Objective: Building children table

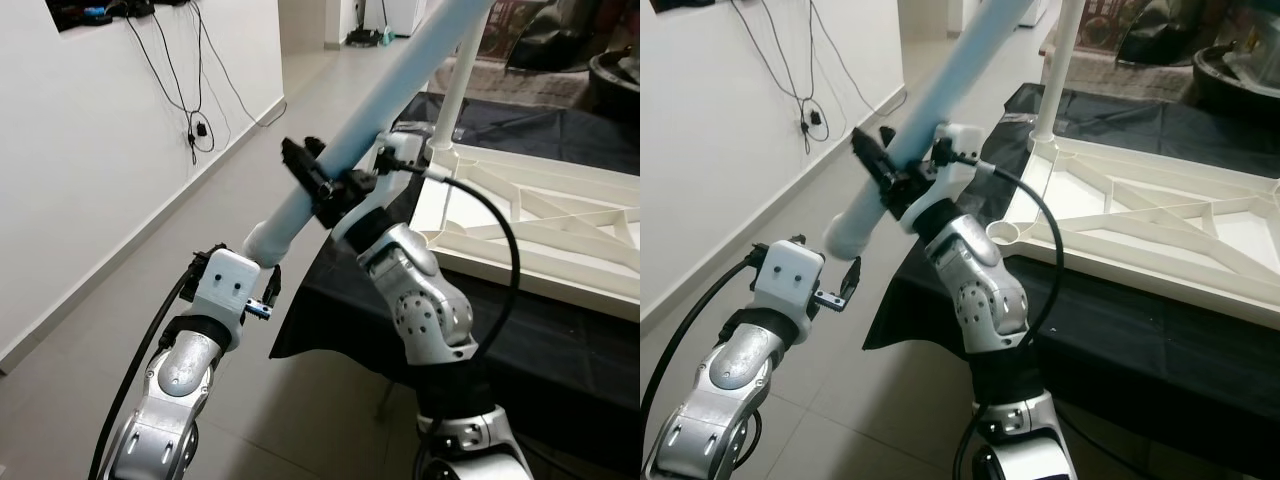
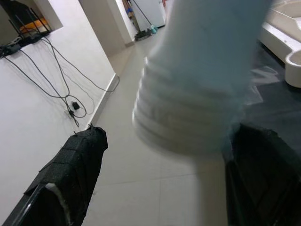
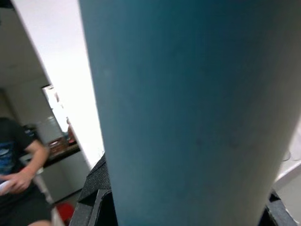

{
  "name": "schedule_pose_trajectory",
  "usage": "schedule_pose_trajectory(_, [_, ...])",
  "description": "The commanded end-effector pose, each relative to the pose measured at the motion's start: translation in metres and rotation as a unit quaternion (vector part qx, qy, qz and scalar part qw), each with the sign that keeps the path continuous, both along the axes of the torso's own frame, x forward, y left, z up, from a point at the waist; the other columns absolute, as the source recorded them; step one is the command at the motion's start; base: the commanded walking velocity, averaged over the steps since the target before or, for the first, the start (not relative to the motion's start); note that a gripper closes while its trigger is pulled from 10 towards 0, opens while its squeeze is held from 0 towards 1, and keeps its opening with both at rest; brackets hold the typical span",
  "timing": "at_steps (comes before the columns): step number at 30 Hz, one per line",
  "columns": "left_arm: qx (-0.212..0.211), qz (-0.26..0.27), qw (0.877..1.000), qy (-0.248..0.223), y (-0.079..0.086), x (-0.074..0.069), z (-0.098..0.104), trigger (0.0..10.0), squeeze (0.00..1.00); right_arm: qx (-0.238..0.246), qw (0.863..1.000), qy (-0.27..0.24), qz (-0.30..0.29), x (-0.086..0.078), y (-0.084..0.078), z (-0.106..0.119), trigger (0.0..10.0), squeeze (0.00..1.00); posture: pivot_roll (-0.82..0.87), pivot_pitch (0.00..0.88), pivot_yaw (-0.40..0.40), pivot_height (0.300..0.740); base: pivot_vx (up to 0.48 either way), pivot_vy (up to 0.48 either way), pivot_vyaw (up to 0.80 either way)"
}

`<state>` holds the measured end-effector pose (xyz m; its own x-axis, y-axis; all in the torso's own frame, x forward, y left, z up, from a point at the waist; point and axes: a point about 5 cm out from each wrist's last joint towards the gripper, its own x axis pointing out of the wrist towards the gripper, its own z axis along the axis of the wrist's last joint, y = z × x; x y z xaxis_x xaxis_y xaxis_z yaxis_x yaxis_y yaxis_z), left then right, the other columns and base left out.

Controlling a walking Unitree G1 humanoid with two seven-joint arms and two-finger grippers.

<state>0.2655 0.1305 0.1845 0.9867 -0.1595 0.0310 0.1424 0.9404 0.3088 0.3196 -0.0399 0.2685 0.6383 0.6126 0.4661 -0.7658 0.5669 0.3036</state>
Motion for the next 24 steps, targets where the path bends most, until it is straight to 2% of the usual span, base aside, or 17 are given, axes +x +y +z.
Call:
schedule_pose_trajectory(1, [-0.003, -0.002, 1.0, 0.013, 0.001, 0.003, -0.003, 10.0, 0.0, 0.005, 1.0, 0.005, 0.022, -0.006, 0.006, -0.003, 10.0, 0.0, 0.08, 0.044, -0.008, 0.74, 0.0, 0.0, 0.0])
schedule_pose_trajectory(2, [-0.007, -0.019, 1.0, 0.017, -0.004, 0.006, -0.004, 10.0, 0.0, 0.001, 0.999, 0.004, 0.033, -0.01, 0.008, -0.006, 10.0, 0.0, 0.08, 0.042, -0.009, 0.74, 0.0, 0.0, 0.0])
schedule_pose_trajectory(4, [-0.007, -0.019, 1.0, 0.017, -0.004, 0.006, -0.004, 10.0, 0.0, 0.001, 0.999, 0.004, 0.033, -0.01, 0.008, -0.006, 10.0, 0.0, 0.08, 0.042, -0.009, 0.74, 0.0, 0.0, 0.0])
schedule_pose_trajectory(6, [-0.01, -0.046, 0.999, 0.022, -0.014, 0.01, -0.005, 10.0, 0.0, -0.002, 0.999, 0.005, 0.04, -0.013, 0.01, -0.007, 10.0, 0.0, 0.08, 0.042, -0.007, 0.74, 0.0, 0.0, 0.0])
schedule_pose_trajectory(14, [-0.005, -0.049, 0.998, 0.038, -0.019, 0.016, -0.01, 10.0, 0.0, -0.011, 0.998, 0.009, 0.053, -0.018, 0.013, -0.012, 10.0, 0.0, 0.08, 0.041, -0.006, 0.74, 0.0, 0.0, 0.0])
schedule_pose_trajectory(15, [-0.006, -0.049, 0.998, 0.042, -0.019, 0.016, -0.011, 3.8, 0.0, -0.012, 0.998, 0.009, 0.054, -0.019, 0.013, -0.012, 10.0, 0.0, 0.08, 0.041, -0.006, 0.74, 0.0, 0.0, 0.0])
schedule_pose_trajectory(17, [-0.004, -0.048, 0.998, 0.049, -0.018, 0.016, -0.013, 3.8, 0.0, -0.014, 0.998, 0.008, 0.055, -0.019, 0.013, -0.012, 10.0, 0.0, 0.08, 0.041, -0.006, 0.74, 0.0, 0.0, 0.0])
schedule_pose_trajectory(18, [-0.001, -0.051, 0.997, 0.054, -0.017, 0.016, -0.015, 0.0, 0.0, -0.016, 0.998, 0.007, 0.057, -0.019, 0.013, -0.012, 10.0, 0.0, 0.08, 0.046, -0.007, 0.74, 0.0, 0.0, 0.0])
schedule_pose_trajectory(24, [-0.003, -0.057, 0.996, 0.065, -0.018, 0.015, -0.02, 0.0, 0.0, -0.027, 0.998, 0.002, 0.062, -0.022, 0.014, -0.015, 10.0, 0.0, 0.08, 0.046, -0.007, 0.74, 0.0, 0.0, 0.0])
